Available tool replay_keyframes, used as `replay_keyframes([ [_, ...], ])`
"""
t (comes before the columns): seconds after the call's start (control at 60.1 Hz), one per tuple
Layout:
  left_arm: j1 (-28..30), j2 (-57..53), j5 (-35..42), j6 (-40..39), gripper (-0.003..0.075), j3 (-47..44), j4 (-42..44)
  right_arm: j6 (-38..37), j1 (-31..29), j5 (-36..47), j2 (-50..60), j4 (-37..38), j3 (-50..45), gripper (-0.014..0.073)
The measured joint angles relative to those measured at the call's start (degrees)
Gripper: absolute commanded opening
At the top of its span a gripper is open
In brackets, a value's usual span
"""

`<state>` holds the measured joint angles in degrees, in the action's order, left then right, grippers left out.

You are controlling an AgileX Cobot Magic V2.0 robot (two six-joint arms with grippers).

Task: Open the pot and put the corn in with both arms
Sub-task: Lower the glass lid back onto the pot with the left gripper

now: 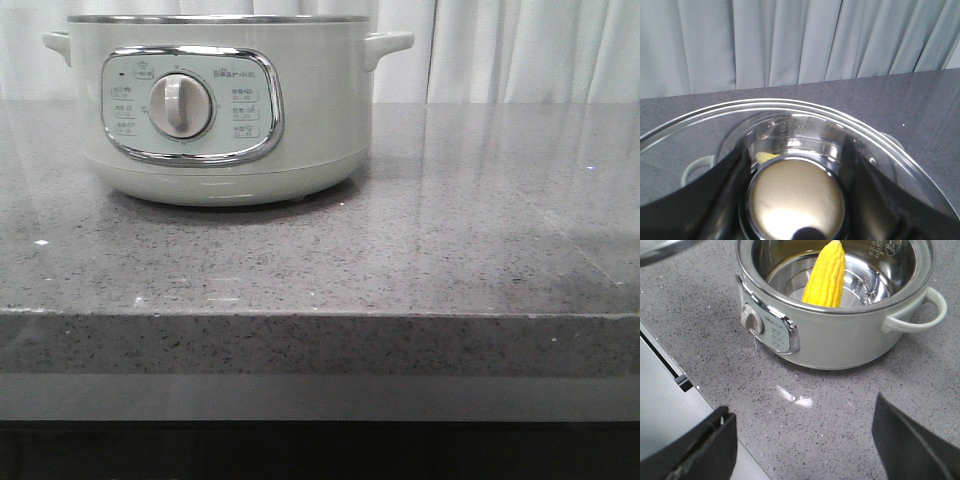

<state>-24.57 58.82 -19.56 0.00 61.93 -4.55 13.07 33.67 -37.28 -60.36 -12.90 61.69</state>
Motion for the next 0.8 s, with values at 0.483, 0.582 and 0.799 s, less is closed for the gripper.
replay_keyframes([
  [0.483, -0.4, 25.1, 1.2, 0.0, 0.0262, 17.8, -3.0, 0.0, 0.0, 0.0, 0.0, 0.0, 0.0, 0.0575],
  [0.582, -0.4, 28.7, 2.2, 0.0, 0.0262, 20.0, -3.2, 0.0, 0.0, 0.0, 0.0, 0.0, 0.0, 0.0575],
  [0.799, -0.4, 33.5, 3.8, 0.0, 0.0262, 22.2, -3.4, 0.0, 0.0, 0.0, 0.0, 0.0, 0.0, 0.0575],
])
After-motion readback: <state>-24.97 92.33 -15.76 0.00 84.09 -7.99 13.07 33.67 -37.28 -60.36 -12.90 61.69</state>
